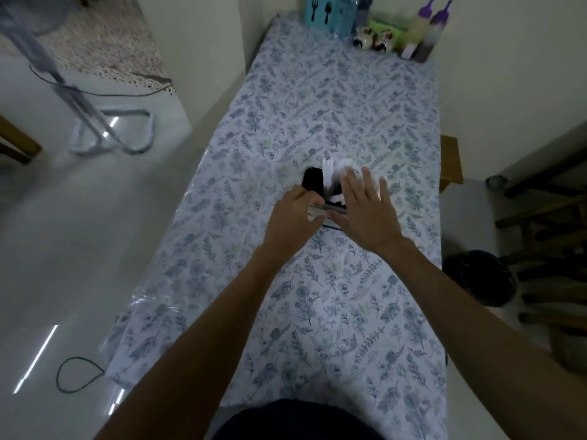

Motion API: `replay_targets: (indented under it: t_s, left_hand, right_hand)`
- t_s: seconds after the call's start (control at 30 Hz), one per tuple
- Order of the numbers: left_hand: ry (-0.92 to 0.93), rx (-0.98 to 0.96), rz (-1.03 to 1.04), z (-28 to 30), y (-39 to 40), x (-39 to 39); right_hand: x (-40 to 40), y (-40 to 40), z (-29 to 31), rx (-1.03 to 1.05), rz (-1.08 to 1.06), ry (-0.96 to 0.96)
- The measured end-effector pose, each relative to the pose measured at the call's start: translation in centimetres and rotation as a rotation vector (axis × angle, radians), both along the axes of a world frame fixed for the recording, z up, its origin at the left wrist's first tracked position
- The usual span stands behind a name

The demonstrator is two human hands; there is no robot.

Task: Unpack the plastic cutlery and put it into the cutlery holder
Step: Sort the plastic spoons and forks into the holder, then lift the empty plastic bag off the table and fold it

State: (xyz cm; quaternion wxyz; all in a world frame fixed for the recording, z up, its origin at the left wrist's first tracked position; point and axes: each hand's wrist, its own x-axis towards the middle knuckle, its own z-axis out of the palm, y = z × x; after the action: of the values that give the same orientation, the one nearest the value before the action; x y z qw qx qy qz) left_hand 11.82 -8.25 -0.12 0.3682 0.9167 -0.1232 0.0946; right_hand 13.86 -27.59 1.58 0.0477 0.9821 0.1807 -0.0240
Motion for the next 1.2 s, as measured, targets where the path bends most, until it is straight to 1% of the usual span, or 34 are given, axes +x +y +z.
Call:
replay_targets:
  t_s: [0.1,0.2,0.27,0.33,0.4,0.5,0.57,0.67,0.73,0.77,0.8,0.87,0.93,0.97,1.03,1.07,1.13,1.2]
  left_hand:
    - [0.041,-0.011,0.028,-0.4,0.4,-3.1]
    - [0.132,0.012,0.058,-1.0,0.8,-6.6]
    - [0.212,0.085,0.055,-2.0,1.1,-9.2]
    - [0.324,0.171,0.06,-3.4,1.4,-11.9]
    - [0.406,0.245,0.061,-4.8,1.7,-14.4]
    - [0.46,0.317,0.041,-6.5,2.6,-17.8]
    - [0.475,0.343,0.053,-7.2,3.7,-19.4]
    - [0.441,0.404,0.168,-7.7,7.2,-20.3]
    - [0.537,0.471,0.206,-8.1,10.4,-20.7]
    - [0.578,0.509,0.187,-8.3,11.8,-21.2]
    - [0.566,0.54,0.135,-8.5,12.9,-22.0]
    - [0.47,0.591,-0.001,-8.5,13.9,-24.3]
    - [0.396,0.557,-0.083,-8.6,14.3,-26.6]
    - [0.401,0.512,-0.1,-8.5,14.6,-27.1]
    - [0.438,0.451,-0.04,-7.9,16.2,-26.6]
    - [0.43,0.424,0.034,-8.1,17.3,-25.9]
    - [0.442,0.348,0.251,-8.1,19.7,-23.7]
    - [0.55,0.236,0.457,-7.8,21.7,-21.3]
  right_hand:
    - [-0.3,0.4,0.8,0.004,-0.017,-0.064]
    - [-2.3,1.0,0.9,0.156,-0.077,-0.115]
    - [-5.8,1.5,-0.1,0.245,-0.096,-0.109]
    - [-10.5,1.8,-2.4,0.272,-0.09,-0.031]
    - [-15.4,1.6,-5.2,0.254,-0.111,0.081]
    - [-21.4,1.6,-8.4,0.253,-0.176,0.28]
    - [-23.7,2.4,-9.2,0.288,-0.216,0.388]
    - [-24.8,4.6,-8.9,0.358,-0.254,0.489]
    - [-24.3,6.3,-8.7,0.461,-0.35,0.505]
    - [-23.7,7.1,-8.6,0.529,-0.414,0.525]
    - [-23.0,7.9,-8.7,0.595,-0.468,0.552]
    - [-21.2,9.6,-8.7,0.701,-0.579,0.588]
    - [-19.4,11.1,-8.5,0.752,-0.679,0.551]
    - [-18.7,11.8,-8.3,0.744,-0.711,0.523]
    - [-17.6,12.9,-8.3,0.707,-0.76,0.484]
    - [-17.1,13.4,-8.3,0.703,-0.79,0.474]
    - [-16.3,14.2,-8.3,0.708,-0.857,0.464]
    - [-15.9,14.5,-8.4,0.686,-0.891,0.448]
